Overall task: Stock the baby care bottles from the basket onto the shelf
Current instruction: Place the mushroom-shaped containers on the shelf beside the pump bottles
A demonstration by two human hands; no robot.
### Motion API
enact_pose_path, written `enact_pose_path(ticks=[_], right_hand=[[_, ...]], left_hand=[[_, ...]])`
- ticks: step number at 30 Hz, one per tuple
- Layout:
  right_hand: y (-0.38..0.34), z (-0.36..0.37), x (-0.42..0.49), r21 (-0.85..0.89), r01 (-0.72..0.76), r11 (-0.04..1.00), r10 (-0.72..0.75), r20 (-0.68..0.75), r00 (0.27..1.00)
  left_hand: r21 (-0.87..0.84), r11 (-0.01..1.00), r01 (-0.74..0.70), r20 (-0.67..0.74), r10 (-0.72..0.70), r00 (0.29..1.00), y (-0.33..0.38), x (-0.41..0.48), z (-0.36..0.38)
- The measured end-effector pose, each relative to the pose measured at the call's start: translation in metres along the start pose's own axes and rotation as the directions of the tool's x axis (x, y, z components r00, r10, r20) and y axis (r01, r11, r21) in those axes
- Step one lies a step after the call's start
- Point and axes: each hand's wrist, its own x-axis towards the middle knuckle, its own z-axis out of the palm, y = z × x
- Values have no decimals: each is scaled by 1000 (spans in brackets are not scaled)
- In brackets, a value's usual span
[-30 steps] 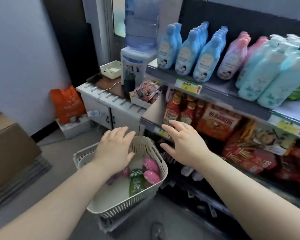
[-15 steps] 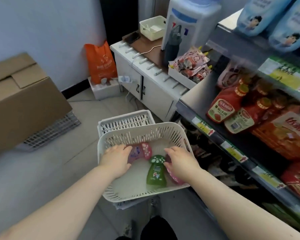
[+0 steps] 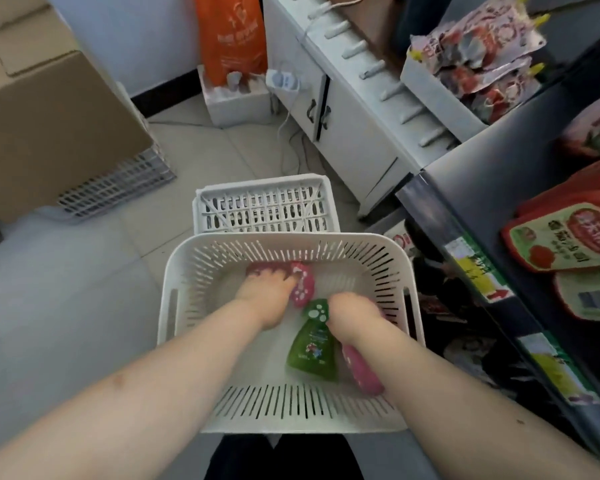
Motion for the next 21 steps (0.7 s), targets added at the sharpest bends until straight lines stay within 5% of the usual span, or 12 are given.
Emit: enact_pose_path(ticks=[11, 15, 21], right_hand=[[2, 13, 44, -133, 48, 990, -29, 140, 990], [2, 13, 52, -116, 64, 991, -44, 172, 984], [2, 19, 66, -83, 66, 994, -47, 207, 977]], left_hand=[[235, 953, -190, 146, 159, 976, 19, 82, 32], [266, 952, -151, 121, 123, 985, 21, 85, 33], [70, 997, 14, 206, -28, 978, -14, 63, 23]])
